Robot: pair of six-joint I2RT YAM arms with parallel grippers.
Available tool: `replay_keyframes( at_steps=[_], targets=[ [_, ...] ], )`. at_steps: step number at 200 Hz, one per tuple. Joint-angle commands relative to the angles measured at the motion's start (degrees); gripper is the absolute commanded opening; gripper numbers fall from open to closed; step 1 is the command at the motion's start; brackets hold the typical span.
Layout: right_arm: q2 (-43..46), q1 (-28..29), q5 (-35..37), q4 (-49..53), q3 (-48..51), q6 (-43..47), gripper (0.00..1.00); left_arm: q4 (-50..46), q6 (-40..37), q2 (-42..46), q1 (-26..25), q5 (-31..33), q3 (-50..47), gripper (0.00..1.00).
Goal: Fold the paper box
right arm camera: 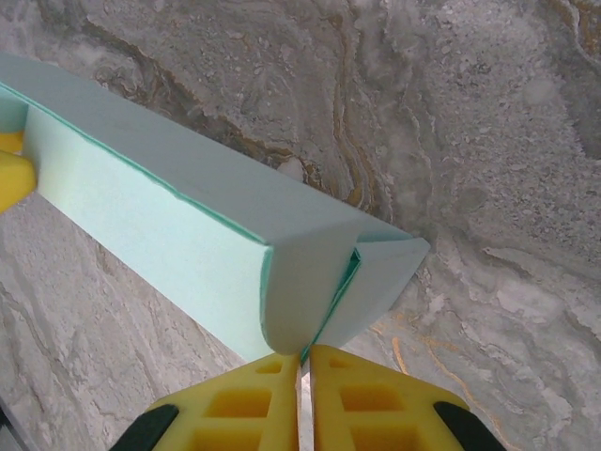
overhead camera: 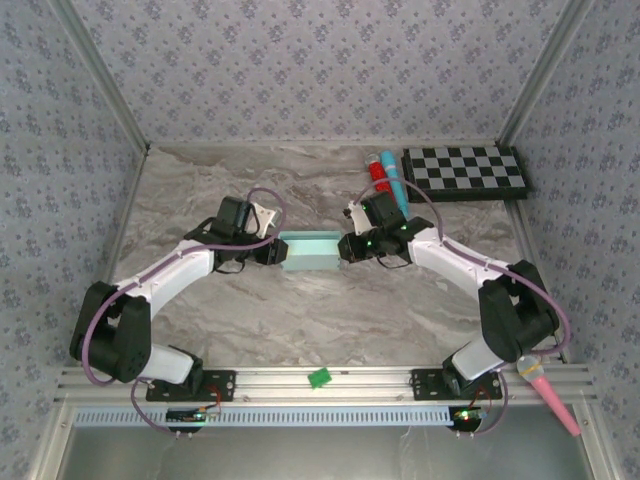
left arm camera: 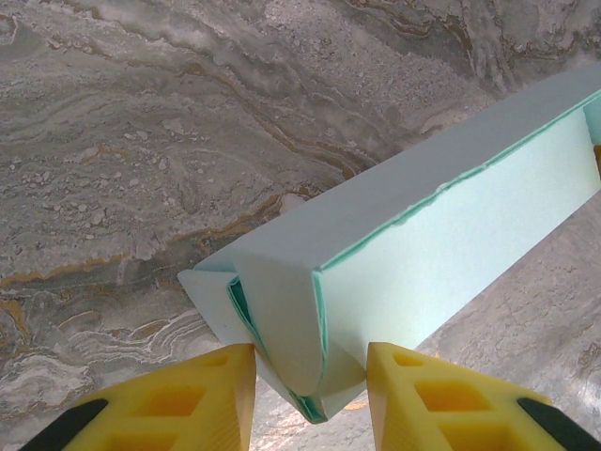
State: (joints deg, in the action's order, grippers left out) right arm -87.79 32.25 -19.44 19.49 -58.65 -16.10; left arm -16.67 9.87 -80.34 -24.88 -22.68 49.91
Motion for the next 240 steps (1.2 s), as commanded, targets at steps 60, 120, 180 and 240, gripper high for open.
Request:
replay_keyframes(
  at_steps=[60,120,180,240],
  targets=[
    [-0.8,0.4,1.4,2.1,0.5,-0.3,0.12,0.0,-0.6,3.7,-0.5,0.5,-0.1,0.42],
    [-0.2,0.4,1.2,2.2,-0.5,-0.1,0.13,0.8,-0.2,5.6,-0.4,2.1,-0.6,0.47],
    [-0.6,0.3,0.9,2.4,-0.7,-0.1,0.13,2.6,0.5,5.2,-0.3,2.5,-0.4,0.38],
    [-0.7,0.3,0.8,2.7,-0.8,0.1,0.13,3.7,1.0,3.9,-0.3,1.5,-0.1,0.26]
  ],
)
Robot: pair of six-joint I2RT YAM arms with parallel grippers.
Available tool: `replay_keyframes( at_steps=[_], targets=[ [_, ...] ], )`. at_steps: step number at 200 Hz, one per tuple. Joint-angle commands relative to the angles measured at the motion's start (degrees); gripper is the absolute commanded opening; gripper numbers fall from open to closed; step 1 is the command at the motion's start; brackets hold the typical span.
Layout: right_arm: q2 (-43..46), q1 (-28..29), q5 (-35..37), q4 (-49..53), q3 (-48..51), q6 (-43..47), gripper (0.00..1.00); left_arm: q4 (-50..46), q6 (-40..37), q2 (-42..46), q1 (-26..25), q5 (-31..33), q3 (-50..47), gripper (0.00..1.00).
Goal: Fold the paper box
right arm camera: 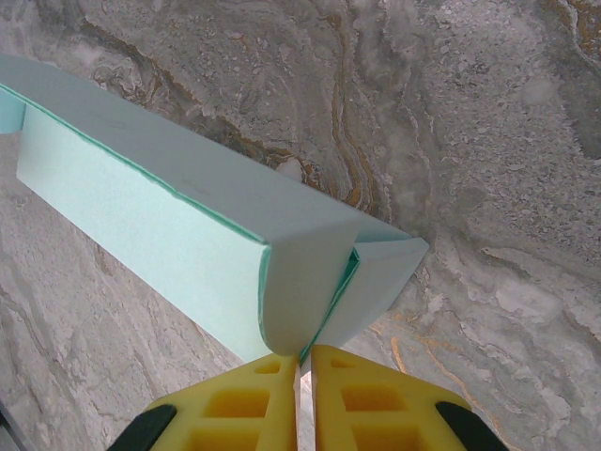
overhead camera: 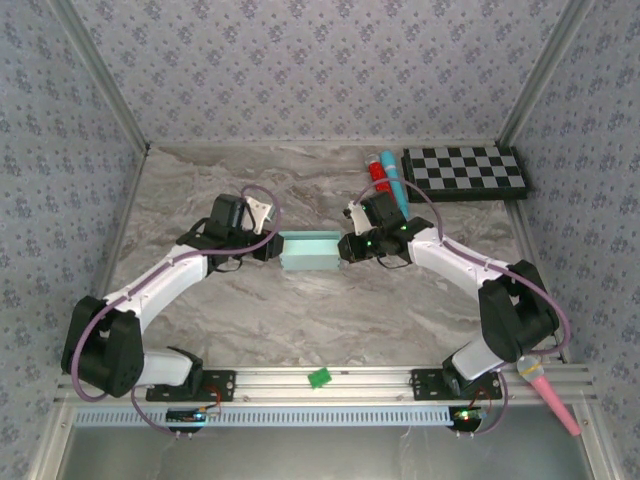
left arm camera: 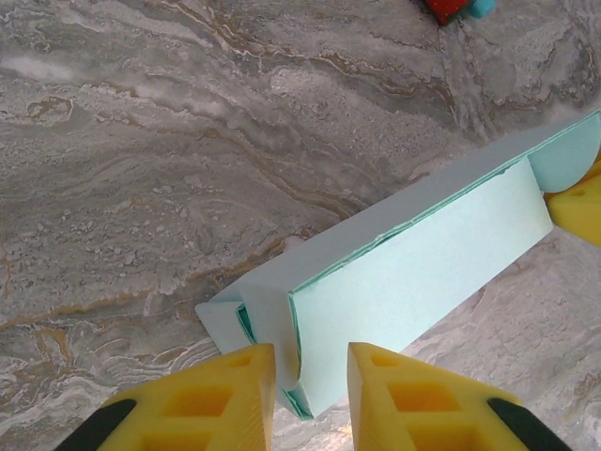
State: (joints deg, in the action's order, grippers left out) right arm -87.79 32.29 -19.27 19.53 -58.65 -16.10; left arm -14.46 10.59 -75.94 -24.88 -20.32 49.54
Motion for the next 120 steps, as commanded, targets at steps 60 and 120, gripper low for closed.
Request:
replay_keyframes(
  at_steps=[60,120],
  targets=[
    [-0.8,0.2,0.5,2.5,-0.8,0.1,0.13,1.5,0.4,-1.3,-0.3,-1.4,0.3,0.23],
    [-0.8,0.3,0.3,2.4,-0.5,0.0,0.13,1.8,0.9,-1.4,-0.3,-1.7,-0.1,0.17]
  ],
)
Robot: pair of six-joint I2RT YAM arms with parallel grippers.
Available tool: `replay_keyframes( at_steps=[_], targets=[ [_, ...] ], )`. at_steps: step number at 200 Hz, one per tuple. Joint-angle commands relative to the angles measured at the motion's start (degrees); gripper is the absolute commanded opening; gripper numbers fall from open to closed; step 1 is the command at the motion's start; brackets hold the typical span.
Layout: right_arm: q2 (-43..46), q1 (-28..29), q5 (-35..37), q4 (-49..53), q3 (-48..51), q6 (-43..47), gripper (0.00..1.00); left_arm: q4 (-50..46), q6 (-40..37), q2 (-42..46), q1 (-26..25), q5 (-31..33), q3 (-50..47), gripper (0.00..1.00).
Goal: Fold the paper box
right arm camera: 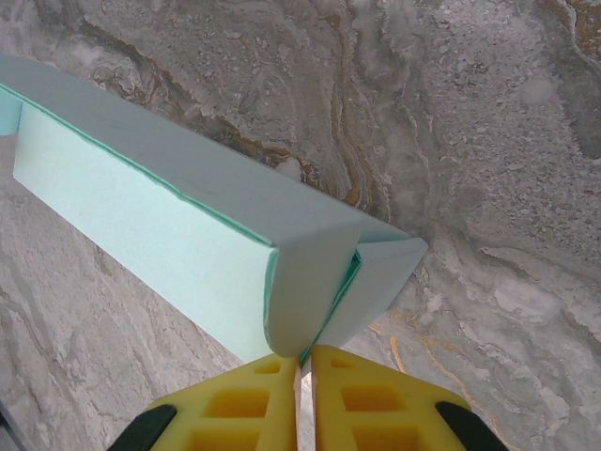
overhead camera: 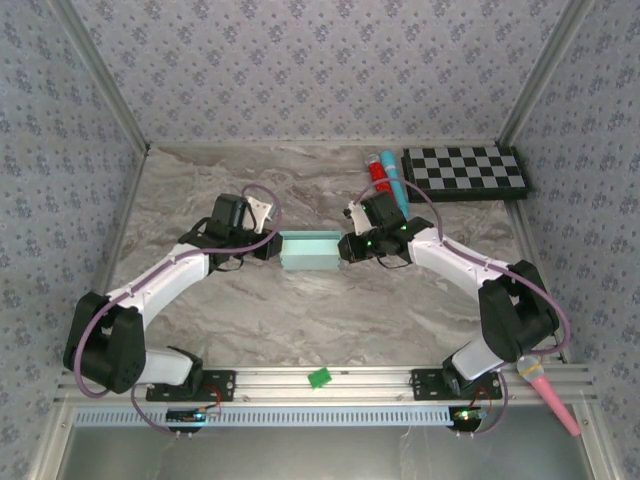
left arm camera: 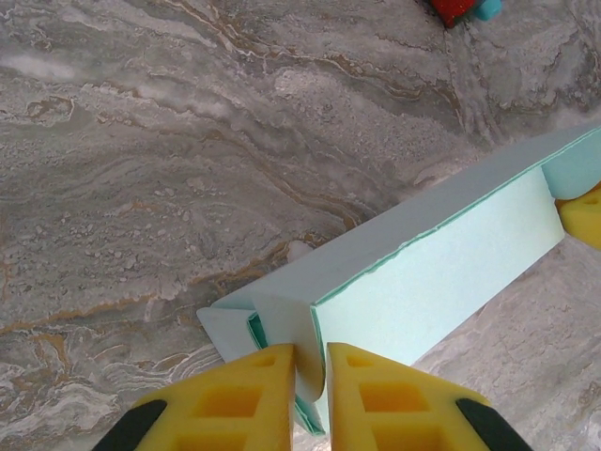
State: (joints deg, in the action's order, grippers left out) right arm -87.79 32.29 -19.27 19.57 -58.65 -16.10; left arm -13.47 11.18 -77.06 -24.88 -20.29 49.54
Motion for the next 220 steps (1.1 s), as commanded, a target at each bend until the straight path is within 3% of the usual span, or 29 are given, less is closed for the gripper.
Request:
replay_keyframes(
  at_steps=[1,64,104,168,220],
  targets=[
    [-0.9,0.3,0.3,2.3,-0.5,0.1,0.13,0.8,0.3,-0.3,-0.3,-1.7,-0.1,0.17],
    [-0.7,0.2,0.0,2.3,-0.4,0.0,0.13,-0.6,-0.7,-0.5,-0.3,-0.3,-0.8,0.15],
    [0.2,0.3,-0.4,1.8,-0.1,-0.1,0.13,-0.7,-1.5,-0.3,-0.5,0.2,-2.2,0.06],
    [1.1,0.4,-0.9,0.5,-0.1,-0.1,0.14,-0.8,-1.9,-1.2,-0.9,0.5,-2.9,0.05],
    [3.0,0.8,0.4,-1.2,0.2,-0.3,0.24,-0.9,-2.0,-0.9,-1.2,0.9,-3.2,0.05]
  ],
)
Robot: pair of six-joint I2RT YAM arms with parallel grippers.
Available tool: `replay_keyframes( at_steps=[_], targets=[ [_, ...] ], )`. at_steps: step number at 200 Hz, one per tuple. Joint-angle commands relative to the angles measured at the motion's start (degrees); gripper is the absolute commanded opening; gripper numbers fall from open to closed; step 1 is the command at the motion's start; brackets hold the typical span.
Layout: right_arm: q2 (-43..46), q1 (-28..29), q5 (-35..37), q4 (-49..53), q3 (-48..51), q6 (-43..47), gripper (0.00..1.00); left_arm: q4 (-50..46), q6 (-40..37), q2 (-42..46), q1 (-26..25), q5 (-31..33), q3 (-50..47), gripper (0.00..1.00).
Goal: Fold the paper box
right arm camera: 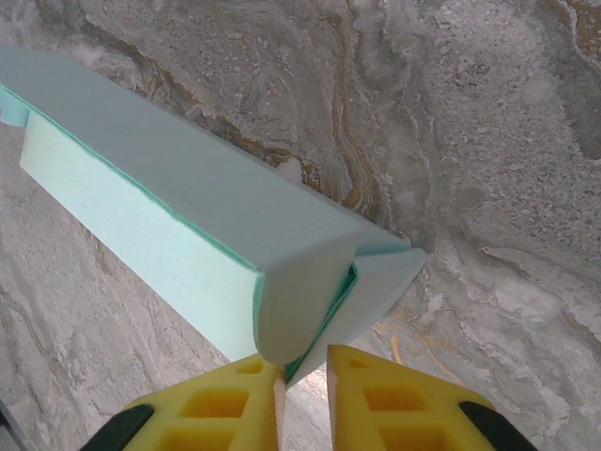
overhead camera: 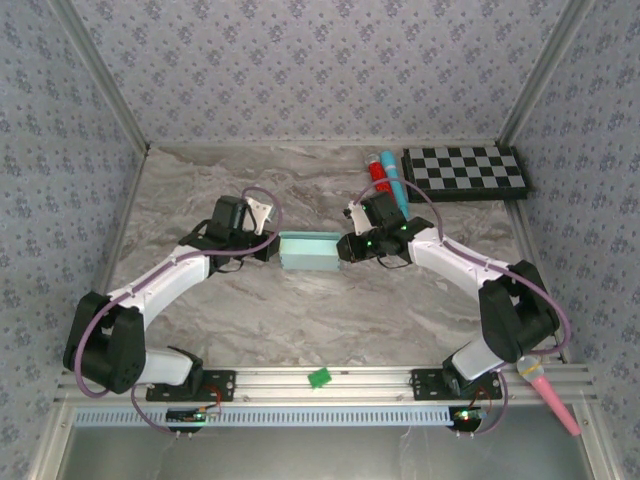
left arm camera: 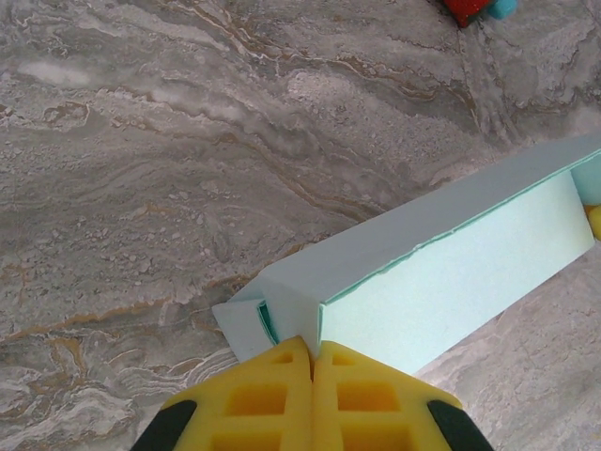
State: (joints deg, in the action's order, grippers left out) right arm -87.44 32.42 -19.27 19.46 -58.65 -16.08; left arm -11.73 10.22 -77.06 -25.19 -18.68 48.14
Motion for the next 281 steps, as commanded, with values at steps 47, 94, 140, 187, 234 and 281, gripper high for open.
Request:
replay_keyframes(
  at_steps=[47,94,140,187,234,281],
  targets=[
    [3.8,0.6,2.2,-1.5,0.0,-0.4,0.30,-2.9,-1.2,-0.9,-0.9,-0.6,-1.4,0.05],
    [3.8,0.7,2.1,-1.2,0.8,-0.4,0.28,-3.0,-0.9,-0.5,-0.9,-0.6,-1.3,0.06],
    [3.8,1.4,2.5,-1.4,2.6,-0.7,0.19,-1.7,0.0,-0.2,-1.3,0.0,-2.6,0.07],
    [3.6,2.3,3.3,-2.7,4.4,-1.7,0.15,-0.6,0.9,0.2,-2.2,0.9,-3.8,0.09],
    [3.7,3.5,4.0,-4.3,5.5,-3.5,0.13,0.0,1.4,0.2,-2.9,1.9,-4.9,0.10],
    [3.8,4.7,5.4,-7.1,6.0,-6.6,0.13,0.0,1.6,0.4,-3.2,2.5,-5.3,0.10]
  ],
)
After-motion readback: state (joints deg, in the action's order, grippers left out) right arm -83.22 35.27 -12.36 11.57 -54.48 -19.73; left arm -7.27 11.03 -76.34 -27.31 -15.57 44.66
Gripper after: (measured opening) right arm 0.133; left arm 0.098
